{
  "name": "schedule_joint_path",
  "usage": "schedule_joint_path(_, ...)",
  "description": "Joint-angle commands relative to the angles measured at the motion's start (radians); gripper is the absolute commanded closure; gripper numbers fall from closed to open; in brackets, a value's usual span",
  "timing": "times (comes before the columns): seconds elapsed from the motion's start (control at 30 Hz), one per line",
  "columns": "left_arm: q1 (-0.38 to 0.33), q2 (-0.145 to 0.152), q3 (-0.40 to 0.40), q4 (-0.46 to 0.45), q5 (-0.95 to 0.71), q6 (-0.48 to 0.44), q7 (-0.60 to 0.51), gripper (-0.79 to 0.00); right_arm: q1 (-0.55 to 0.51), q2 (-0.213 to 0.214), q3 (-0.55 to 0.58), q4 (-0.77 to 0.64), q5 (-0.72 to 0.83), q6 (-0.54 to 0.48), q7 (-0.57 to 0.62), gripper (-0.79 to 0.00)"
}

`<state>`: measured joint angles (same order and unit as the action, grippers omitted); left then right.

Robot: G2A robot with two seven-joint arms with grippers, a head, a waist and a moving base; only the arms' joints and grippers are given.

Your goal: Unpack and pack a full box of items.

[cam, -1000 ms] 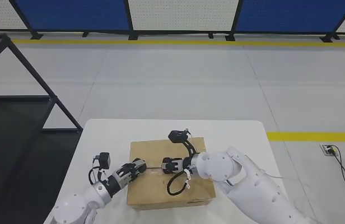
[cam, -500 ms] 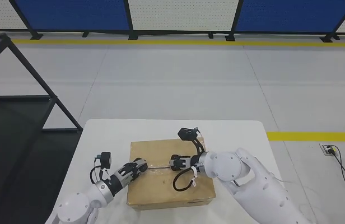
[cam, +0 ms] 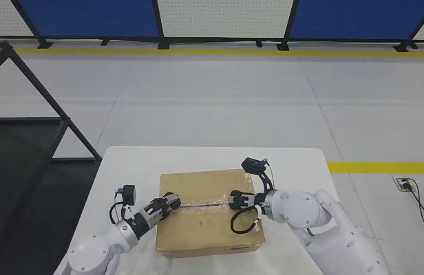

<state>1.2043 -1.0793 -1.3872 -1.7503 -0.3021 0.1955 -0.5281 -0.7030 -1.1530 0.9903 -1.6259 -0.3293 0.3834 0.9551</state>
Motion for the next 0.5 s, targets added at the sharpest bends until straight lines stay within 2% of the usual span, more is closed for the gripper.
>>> schedule_joint_path(0.0, 0.000, 0.000, 0.000, 0.001, 0.000, -0.002, 0.002, 0.000, -0.022, 0.007, 0.031, -0.017, -0.009, 0.013, -0.015, 0.000)
schedule_joint_path(0.27, -0.002, -0.002, 0.002, 0.001, 0.003, -0.001, 0.001, 0.000, -0.158, 0.041, 0.184, -0.110, -0.033, 0.040, -0.049, 0.000)
schedule_joint_path(0.47, -0.008, -0.004, 0.010, 0.000, 0.006, 0.001, 0.002, 0.000, -0.219, 0.053, 0.232, -0.135, -0.056, 0.063, -0.050, 0.000)
